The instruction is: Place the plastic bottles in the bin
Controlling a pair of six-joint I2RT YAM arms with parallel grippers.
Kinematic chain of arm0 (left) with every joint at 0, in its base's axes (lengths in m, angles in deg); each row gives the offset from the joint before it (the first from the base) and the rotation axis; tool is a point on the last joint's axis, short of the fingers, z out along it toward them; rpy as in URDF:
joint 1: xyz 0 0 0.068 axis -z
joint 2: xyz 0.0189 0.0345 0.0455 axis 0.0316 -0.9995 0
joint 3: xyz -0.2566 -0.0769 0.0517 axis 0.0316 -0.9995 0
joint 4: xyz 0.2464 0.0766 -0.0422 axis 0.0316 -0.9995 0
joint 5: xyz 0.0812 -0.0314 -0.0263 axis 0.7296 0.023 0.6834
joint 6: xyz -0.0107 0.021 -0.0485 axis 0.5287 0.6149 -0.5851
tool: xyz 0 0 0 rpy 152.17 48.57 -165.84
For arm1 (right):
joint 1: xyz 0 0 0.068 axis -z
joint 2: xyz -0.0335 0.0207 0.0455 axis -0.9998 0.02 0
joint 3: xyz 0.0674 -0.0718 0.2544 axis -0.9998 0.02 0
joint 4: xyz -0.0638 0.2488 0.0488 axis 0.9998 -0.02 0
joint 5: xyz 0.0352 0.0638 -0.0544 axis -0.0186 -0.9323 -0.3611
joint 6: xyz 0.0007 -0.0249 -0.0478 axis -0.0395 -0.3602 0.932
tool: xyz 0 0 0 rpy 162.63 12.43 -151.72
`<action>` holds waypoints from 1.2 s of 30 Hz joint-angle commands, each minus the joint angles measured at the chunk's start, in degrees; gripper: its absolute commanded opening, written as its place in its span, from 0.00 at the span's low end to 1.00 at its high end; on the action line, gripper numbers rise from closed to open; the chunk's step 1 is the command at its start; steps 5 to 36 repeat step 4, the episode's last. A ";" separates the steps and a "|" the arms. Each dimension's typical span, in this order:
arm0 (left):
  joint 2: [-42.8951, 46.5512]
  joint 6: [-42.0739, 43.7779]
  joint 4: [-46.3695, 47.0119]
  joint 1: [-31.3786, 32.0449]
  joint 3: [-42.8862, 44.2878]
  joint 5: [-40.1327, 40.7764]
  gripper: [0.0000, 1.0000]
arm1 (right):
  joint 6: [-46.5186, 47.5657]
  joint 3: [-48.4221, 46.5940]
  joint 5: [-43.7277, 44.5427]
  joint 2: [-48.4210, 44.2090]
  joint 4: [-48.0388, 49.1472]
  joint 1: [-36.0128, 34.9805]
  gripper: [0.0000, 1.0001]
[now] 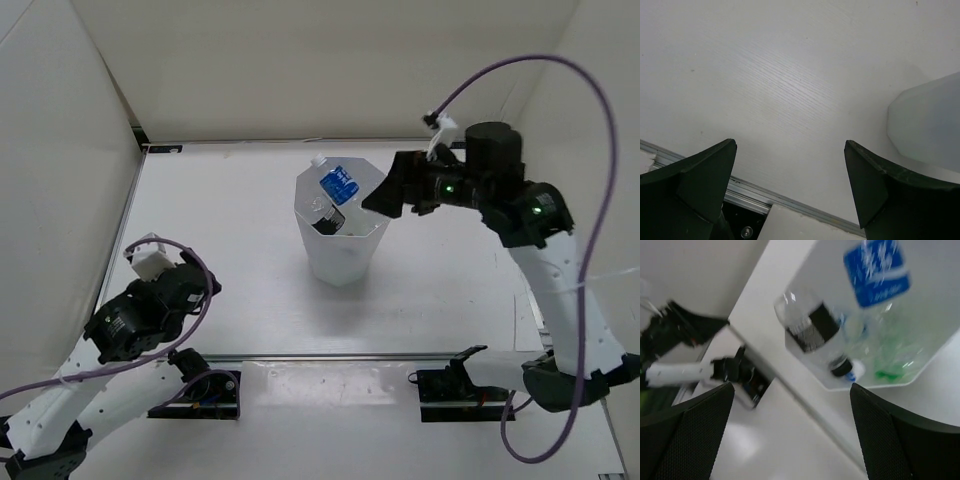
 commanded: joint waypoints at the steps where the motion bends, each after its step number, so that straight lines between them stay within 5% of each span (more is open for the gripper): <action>1: -1.69 2.68 -1.10 0.08 5.62 1.59 1.00 | -2.64 11.09 -28.37 -1.77 3.22 3.50 1.00; 4: -3.27 3.73 -1.10 0.08 7.64 2.91 1.00 | -3.26 15.06 -25.73 -7.31 6.91 7.09 1.00; 36: -3.27 3.73 -1.10 0.08 7.64 2.91 1.00 | -3.26 15.06 -25.73 -7.31 6.91 7.09 1.00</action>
